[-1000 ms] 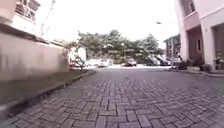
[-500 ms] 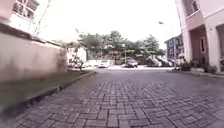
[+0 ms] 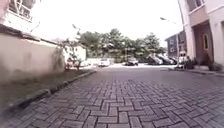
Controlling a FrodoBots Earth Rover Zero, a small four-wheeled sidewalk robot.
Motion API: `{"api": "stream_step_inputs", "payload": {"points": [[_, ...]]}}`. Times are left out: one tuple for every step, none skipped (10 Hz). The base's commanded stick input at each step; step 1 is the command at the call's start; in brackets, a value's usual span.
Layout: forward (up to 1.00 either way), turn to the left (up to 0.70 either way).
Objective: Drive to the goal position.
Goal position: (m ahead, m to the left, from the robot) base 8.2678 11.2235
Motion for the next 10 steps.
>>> {"api": "stream_step_inputs", "payload": {"points": [[0.7,0.0],[0.7,0.0],[0.7,0.0],[0.7,0.0],[0.7,0.0],[0.7,0.0],[0.7,0.0],[0.7,0.0],[0.7,0.0],[0.7,0.0]]}}
